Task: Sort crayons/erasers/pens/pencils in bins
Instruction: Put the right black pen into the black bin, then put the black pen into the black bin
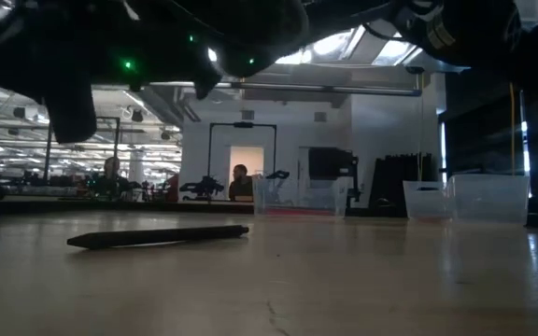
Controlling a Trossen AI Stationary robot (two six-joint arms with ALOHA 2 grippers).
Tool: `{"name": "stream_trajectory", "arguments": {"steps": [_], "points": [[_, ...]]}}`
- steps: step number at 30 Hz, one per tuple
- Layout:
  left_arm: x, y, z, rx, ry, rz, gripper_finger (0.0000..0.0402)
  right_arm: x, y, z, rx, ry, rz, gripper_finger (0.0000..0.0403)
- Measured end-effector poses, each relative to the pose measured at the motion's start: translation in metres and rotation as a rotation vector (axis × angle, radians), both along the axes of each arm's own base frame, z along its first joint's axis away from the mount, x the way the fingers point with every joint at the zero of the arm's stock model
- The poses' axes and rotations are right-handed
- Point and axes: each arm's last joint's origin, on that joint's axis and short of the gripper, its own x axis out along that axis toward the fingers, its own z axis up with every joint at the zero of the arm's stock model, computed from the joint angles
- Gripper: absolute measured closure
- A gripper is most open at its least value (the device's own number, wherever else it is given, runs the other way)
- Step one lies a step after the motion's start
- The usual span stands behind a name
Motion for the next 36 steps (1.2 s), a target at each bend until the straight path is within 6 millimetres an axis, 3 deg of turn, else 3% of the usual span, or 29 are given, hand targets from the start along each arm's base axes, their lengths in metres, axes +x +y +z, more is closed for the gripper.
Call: {"name": "stream_trajectory", "arguments": {"steps": [5, 10, 21, 36], "points": [[0.001, 0.001, 0.0, -0.006, -0.008, 0.014, 0.0236, 0.003, 0.004, -0.018, 0.003, -0.099, 0.134, 0.0345], [0.001, 0.0, 0.0, -0.023, -0.02, 0.018, 0.0236, 0.005, 0.001, -0.022, 0.016, -0.17, 0.123, 0.0345], [0.002, -0.001, 0.0, -0.032, -0.027, 0.019, 0.0236, 0.008, -0.014, -0.029, 0.011, -0.134, 0.065, 0.0344], [0.003, -0.002, 0.0, -0.045, -0.037, 0.018, 0.0236, 0.01, -0.027, -0.029, 0.047, -0.108, -0.044, 0.0272]]}}
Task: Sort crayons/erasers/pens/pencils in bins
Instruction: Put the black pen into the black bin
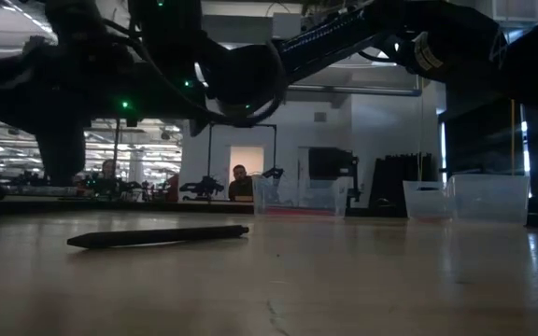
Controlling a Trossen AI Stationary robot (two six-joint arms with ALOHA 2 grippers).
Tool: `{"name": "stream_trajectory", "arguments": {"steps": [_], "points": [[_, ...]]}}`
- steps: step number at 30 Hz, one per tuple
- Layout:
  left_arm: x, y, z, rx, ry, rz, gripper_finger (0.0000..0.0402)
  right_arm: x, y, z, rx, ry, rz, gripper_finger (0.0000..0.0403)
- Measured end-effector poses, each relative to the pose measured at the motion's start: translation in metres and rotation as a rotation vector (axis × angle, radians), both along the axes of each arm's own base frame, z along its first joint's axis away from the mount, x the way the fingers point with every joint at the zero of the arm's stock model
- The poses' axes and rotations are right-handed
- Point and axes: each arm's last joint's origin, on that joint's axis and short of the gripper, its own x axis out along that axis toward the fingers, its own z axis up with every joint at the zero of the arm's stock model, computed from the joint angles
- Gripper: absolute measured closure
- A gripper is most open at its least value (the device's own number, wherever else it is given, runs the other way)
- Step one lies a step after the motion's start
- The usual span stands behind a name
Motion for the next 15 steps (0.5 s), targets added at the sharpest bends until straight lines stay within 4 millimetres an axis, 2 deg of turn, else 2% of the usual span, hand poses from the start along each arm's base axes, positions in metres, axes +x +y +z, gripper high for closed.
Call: {"name": "stream_trajectory", "arguments": {"steps": [5, 9, 15], "points": [[0.001, -0.001, 0.0, -0.016, -0.008, -0.001, 0.0236, 0.002, -0.006, 0.004, 0.043, 0.027, -0.228, 0.0265], [0.001, -0.002, -0.001, -0.04, 0.018, -0.007, 0.0236, -0.003, -0.008, 0.028, 0.041, 0.121, -0.245, 0.0264], [0.001, -0.003, -0.012, -0.03, 0.052, -0.008, 0.0236, -0.02, -0.012, 0.066, 0.114, 0.43, -0.255, 0.0264]]}}
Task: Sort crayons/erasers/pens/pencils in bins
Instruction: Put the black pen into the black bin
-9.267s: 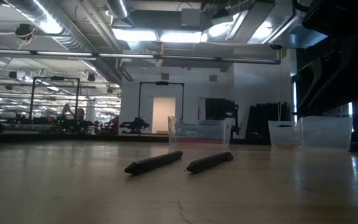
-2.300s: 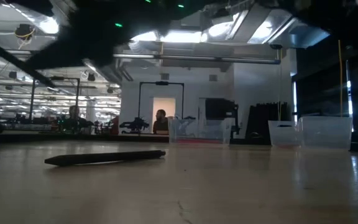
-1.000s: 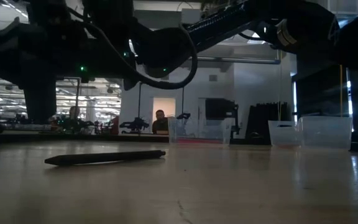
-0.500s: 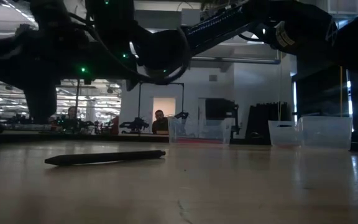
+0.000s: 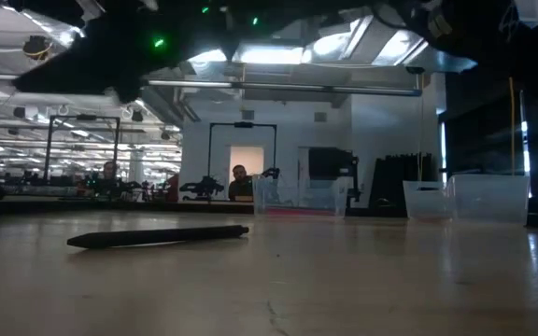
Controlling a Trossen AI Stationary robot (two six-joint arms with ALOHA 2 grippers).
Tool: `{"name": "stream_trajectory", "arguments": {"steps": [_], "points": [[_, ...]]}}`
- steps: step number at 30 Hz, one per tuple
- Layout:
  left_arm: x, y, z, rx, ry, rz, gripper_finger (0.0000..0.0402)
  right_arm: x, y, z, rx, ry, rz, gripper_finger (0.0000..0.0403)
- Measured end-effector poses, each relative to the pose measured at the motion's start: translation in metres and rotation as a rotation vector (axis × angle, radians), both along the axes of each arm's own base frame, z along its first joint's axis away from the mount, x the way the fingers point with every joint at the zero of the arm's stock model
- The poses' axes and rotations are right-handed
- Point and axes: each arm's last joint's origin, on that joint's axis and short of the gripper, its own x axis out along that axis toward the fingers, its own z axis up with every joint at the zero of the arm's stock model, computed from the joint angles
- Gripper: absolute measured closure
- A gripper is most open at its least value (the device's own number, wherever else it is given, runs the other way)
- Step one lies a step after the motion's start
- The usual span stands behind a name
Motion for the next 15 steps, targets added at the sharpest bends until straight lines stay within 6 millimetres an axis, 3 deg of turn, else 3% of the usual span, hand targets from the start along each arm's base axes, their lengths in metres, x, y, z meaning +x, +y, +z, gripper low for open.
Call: {"name": "stream_trajectory", "arguments": {"steps": [3, 6, 11, 15], "points": [[0.0, 0.0, -0.006, -0.004, 0.001, 0.012, 0.0236, -0.015, -0.013, 0.018, 0.055, 0.136, 0.07, 0.0264], [0.0, 0.0, -0.01, -0.013, 0.0, 0.024, 0.0236, -0.032, -0.024, 0.021, 0.138, 0.317, 0.14, 0.0264], [0.001, -0.001, -0.014, -0.01, 0.003, 0.023, 0.0236, -0.045, -0.025, -0.01, 0.217, 0.585, 0.148, 0.0264], [0.001, -0.001, -0.013, 0.003, -0.013, 0.024, 0.0236, -0.052, -0.012, -0.037, 0.225, 0.752, 0.145, 0.0264]]}}
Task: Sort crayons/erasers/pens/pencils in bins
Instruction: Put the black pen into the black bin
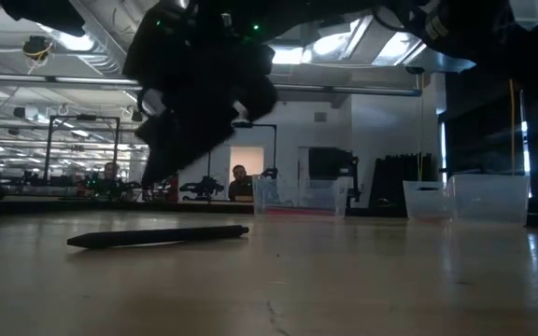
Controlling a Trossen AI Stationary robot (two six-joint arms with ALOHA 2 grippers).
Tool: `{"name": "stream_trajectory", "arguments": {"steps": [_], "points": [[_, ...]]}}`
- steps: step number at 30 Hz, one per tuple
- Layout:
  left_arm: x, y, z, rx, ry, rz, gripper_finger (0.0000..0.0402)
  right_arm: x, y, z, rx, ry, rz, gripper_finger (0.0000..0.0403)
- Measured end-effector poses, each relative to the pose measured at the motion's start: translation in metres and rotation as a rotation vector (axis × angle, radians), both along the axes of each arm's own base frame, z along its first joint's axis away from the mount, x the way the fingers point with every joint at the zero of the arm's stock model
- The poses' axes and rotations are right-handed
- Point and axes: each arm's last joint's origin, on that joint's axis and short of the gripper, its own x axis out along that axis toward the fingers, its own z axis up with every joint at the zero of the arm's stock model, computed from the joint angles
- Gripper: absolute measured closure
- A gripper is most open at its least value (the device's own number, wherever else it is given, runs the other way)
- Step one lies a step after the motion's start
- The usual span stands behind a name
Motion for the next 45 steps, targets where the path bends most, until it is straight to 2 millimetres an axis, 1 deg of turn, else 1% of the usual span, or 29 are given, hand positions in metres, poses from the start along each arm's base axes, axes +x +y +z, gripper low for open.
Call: {"name": "stream_trajectory", "arguments": {"steps": [2, 4, 10, 12, 15, 19, 22, 26, 30, 32, 35, 38, 40, 42, 45], "points": [[0.0, -0.001, 0.0, -0.004, -0.004, 0.0, 0.0236, -0.004, 0.007, -0.007, -0.006, 0.046, 0.024, 0.0264], [0.0, -0.001, 0.0, -0.005, -0.003, 0.0, 0.0236, -0.008, 0.013, -0.008, -0.018, 0.078, 0.046, 0.0264], [0.001, -0.001, 0.0, -0.006, 0.003, -0.001, 0.0236, -0.015, 0.025, -0.011, -0.112, 0.14, 0.062, 0.0264], [0.002, -0.002, -0.001, 0.002, 0.006, -0.001, 0.0236, -0.016, 0.028, -0.015, -0.165, 0.154, 0.057, 0.0264], [0.003, -0.003, -0.006, 0.03, 0.009, 0.001, 0.0236, -0.017, 0.032, -0.026, -0.224, 0.166, 0.055, 0.0264], [0.003, -0.003, -0.018, 0.049, 0.023, 0.004, 0.0236, -0.015, 0.035, -0.027, -0.228, 0.142, 0.056, 0.0267], [0.003, -0.003, -0.026, 0.051, 0.027, 0.014, 0.0236, -0.013, 0.037, -0.028, -0.247, 0.127, 0.049, 0.0284], [0.002, -0.002, -0.034, 0.05, 0.032, 0.03, 0.0236, -0.012, 0.036, -0.031, -0.276, 0.12, 0.04, 0.0322], [0.002, -0.003, -0.038, 0.034, 0.046, 0.03, 0.0236, -0.011, 0.035, -0.031, -0.274, 0.113, 0.036, 0.0358], [0.002, -0.003, -0.039, 0.03, 0.048, 0.03, 0.0236, -0.009, 0.035, -0.031, -0.273, 0.1, 0.034, 0.0368], [0.003, -0.004, -0.038, 0.023, 0.042, 0.029, 0.0236, -0.006, 0.036, -0.031, -0.262, 0.08, 0.007, 0.0369], [0.003, -0.004, -0.039, 0.018, 0.039, 0.029, 0.0236, -0.005, 0.032, -0.031, -0.228, 0.091, -0.034, 0.0358], [0.004, -0.004, -0.038, 0.012, 0.034, 0.029, 0.0236, -0.004, 0.024, -0.031, -0.18, 0.112, -0.067, 0.0355], [0.004, -0.005, -0.038, 0.011, 0.033, 0.029, 0.0236, -0.004, 0.014, -0.03, -0.148, 0.135, -0.097, 0.0356], [0.004, -0.005, -0.038, 0.005, 0.028, 0.029, 0.0236, -0.005, -0.009, -0.025, -0.114, 0.169, -0.151, 0.0357]]}}
